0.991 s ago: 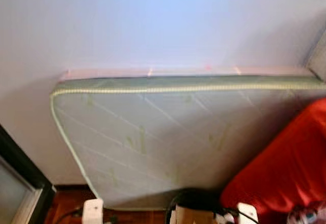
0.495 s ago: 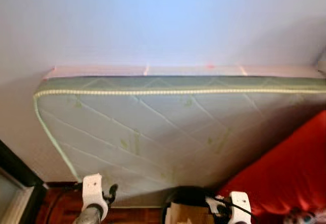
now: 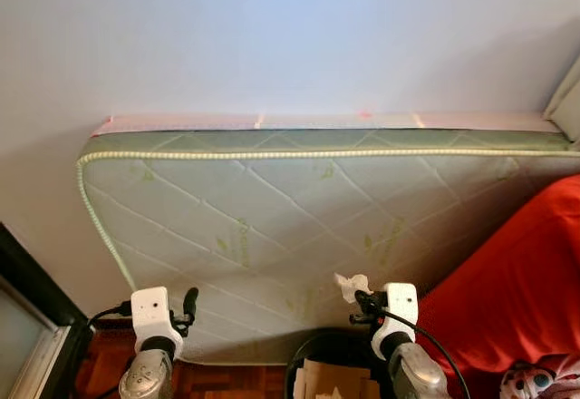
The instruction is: Clean up the room
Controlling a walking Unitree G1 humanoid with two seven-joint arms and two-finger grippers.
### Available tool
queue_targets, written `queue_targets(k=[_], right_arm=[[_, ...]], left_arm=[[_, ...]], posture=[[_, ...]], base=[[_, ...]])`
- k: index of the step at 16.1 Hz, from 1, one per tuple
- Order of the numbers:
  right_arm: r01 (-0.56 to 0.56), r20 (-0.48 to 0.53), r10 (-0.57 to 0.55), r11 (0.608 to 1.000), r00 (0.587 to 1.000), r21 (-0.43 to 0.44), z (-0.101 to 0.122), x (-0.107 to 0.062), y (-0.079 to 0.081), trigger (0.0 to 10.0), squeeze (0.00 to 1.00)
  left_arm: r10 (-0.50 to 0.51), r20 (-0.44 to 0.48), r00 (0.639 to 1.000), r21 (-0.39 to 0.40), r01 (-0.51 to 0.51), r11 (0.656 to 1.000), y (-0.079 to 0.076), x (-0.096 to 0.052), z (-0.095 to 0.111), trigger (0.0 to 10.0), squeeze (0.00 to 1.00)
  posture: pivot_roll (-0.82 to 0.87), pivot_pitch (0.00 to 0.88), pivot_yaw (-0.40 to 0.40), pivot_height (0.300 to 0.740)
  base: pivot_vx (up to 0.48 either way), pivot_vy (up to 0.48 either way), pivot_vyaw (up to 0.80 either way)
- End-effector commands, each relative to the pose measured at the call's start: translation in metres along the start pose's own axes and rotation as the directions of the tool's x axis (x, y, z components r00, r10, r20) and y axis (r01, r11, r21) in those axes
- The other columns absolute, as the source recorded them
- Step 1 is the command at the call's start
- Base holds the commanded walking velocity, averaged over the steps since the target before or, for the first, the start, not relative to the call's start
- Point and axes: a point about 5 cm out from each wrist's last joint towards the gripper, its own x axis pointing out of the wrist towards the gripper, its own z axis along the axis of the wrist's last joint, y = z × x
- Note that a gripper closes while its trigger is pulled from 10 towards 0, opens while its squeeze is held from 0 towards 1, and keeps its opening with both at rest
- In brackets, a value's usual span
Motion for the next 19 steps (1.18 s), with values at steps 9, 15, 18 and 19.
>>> queue_targets(k=[9,15,18,19], right_arm=[[0.257,0.042,-0.261,0.964,0.965,0.074,-0.003,-0.018,-0.041,10.0,0.00],[0.271,0.071,-0.275,0.961,0.959,0.062,-0.001,-0.020,-0.043,10.0,0.00],[0.269,0.034,-0.272,0.961,0.962,0.063,-0.002,-0.018,-0.042,10.0,0.00],[0.269,0.036,-0.271,0.961,0.962,0.061,-0.002,-0.018,-0.042,10.0,0.00]], left_arm=[[-0.011,0.040,0.999,0.036,0.010,0.999,0.005,-0.015,-0.001,10.0,0.00],[-0.046,0.042,0.998,0.042,0.044,0.998,0.004,-0.014,0.002,10.0,0.00],[-0.059,0.047,0.997,0.037,0.058,0.998,-0.001,-0.014,0.004,10.0,0.00],[-0.059,0.047,0.997,0.036,0.058,0.998,-0.001,-0.014,0.004,10.0,0.00]], posture=[[0.15,0.000,-0.075,0.729],[0.13,0.000,-0.063,0.729],[0.13,0.000,-0.071,0.724],[0.13,0.000,-0.072,0.719]], base=[[0.000,0.000,0.00],[0.000,0.000,0.00],[0.000,0.000,0.00],[0.000,0.000,0.00]])
